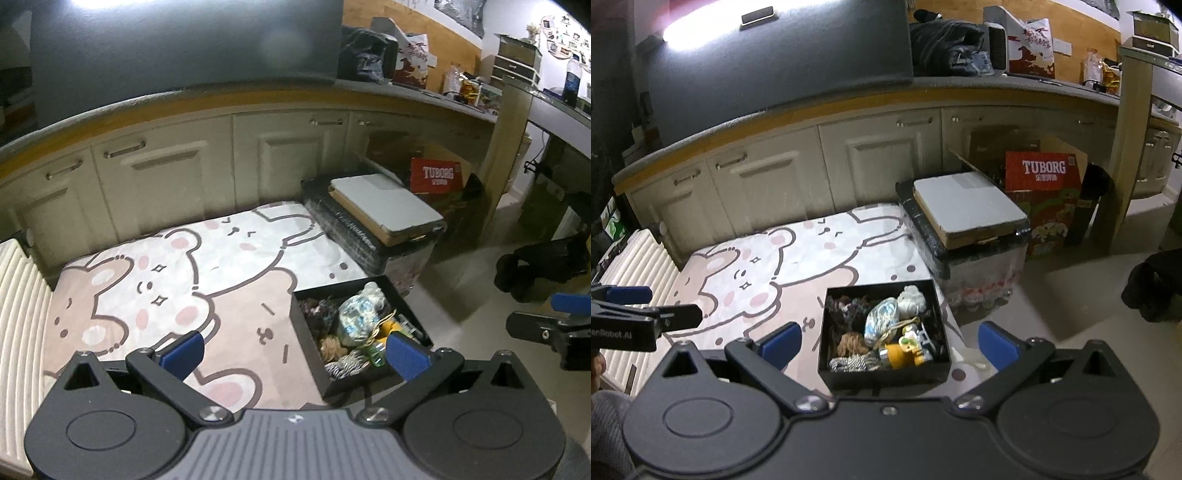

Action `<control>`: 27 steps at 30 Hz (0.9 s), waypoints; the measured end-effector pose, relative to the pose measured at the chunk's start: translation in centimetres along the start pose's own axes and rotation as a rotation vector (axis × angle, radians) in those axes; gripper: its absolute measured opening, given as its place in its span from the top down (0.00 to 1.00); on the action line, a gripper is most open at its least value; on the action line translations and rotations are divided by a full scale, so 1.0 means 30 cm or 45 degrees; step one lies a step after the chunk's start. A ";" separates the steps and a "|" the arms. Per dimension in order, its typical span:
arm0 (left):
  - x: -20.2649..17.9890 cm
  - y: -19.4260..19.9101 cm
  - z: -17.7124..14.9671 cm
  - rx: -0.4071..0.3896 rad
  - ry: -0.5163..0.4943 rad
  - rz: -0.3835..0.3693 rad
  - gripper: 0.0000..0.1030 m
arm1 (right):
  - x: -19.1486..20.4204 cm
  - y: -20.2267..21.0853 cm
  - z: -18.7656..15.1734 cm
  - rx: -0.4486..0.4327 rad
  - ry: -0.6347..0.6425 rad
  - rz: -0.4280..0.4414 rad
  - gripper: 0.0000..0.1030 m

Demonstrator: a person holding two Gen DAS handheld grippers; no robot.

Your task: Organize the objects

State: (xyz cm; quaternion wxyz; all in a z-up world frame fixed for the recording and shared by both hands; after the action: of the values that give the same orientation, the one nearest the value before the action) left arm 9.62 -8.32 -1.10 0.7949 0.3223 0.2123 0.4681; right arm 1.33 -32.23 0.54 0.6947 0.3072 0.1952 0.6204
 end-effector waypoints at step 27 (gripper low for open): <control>0.021 -0.033 -0.061 0.034 -0.007 0.032 0.00 | 0.044 -0.049 -0.064 0.085 -0.006 -0.111 0.00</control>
State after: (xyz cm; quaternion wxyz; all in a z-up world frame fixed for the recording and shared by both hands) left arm 9.35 -7.53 -3.10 0.7852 0.3368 0.2125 0.4743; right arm 1.36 -30.64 -1.72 0.7108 0.3230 0.2273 0.5821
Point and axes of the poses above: each gripper's, at about its wrist camera, not at the fingertips, and y roughly against the way its jaws point, x to its left, z to its top, the point moved 2 cm from there along -y, roughly the way its jaws point, and after that the axes turned 2 degrees about x, right-handed, at the moved point
